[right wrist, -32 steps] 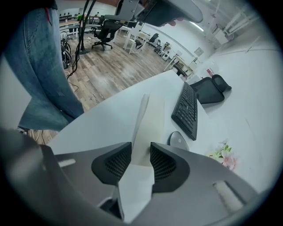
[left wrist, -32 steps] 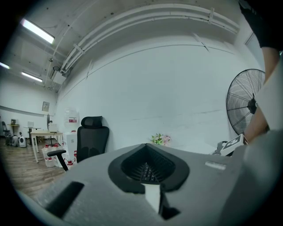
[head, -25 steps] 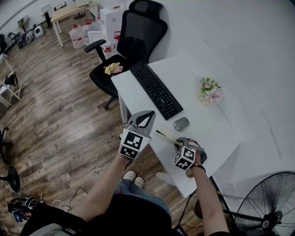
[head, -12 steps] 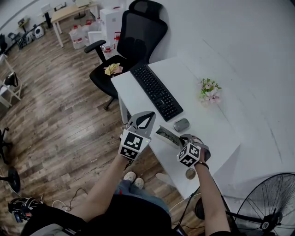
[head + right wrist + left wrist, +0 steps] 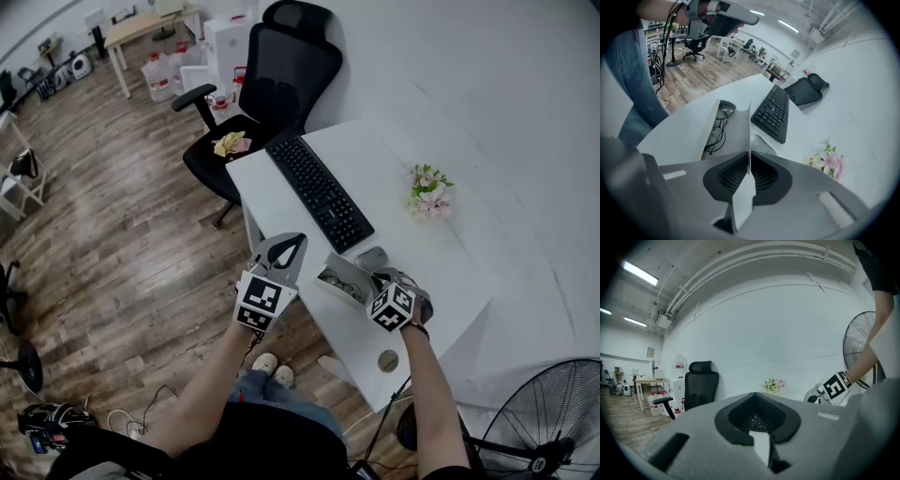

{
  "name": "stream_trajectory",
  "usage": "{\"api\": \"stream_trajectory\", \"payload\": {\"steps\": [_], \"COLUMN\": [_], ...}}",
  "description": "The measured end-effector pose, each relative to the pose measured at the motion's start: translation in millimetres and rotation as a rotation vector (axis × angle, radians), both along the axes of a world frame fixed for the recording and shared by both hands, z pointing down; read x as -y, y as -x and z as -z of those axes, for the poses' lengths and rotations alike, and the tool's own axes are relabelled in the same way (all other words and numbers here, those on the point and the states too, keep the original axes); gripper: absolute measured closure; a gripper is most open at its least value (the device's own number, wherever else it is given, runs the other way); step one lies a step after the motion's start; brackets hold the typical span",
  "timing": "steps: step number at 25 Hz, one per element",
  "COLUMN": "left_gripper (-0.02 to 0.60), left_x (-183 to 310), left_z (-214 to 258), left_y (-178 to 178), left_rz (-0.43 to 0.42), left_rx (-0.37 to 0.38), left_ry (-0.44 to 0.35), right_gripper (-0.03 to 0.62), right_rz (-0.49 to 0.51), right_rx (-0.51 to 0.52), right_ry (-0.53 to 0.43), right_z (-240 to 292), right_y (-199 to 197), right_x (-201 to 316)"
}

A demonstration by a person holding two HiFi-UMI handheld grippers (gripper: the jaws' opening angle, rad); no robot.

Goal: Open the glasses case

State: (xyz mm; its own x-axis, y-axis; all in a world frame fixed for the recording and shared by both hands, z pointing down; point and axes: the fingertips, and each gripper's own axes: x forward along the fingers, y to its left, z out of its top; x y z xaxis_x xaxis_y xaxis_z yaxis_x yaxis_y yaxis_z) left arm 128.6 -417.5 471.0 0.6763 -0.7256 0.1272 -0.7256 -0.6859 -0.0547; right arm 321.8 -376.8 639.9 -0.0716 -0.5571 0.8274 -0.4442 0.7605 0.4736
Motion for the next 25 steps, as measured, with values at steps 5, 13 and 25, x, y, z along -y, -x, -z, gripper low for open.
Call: {"api": "stream_trajectory", "payload": {"steps": [5,13,25], "left_gripper": [0.574,0.574,0.574], "left_x": [3.5,2.1,-1.9], "left_z": [-1.9,-0.4,2.4], "left_y": [6.2,9.2,7.3], "left_rz": [0.013,0.020,0.012], "left_rx": [0.005,0.010,0.004], "left_ry": [0.003,0.002,-0.007], "right_gripper": [0.563,0.565,0.531], "right_rz": [-0.015,-0.024,-0.046], "right_rx": [0.031,0.040,0.072], "right_ry": [0.009,0.023,0.009], "right_z": [-1.1,-2.8,6.0], "right_y": [-3.1,-5.8,-2.5], "right_x": [6.1,10.3,8.7]}}
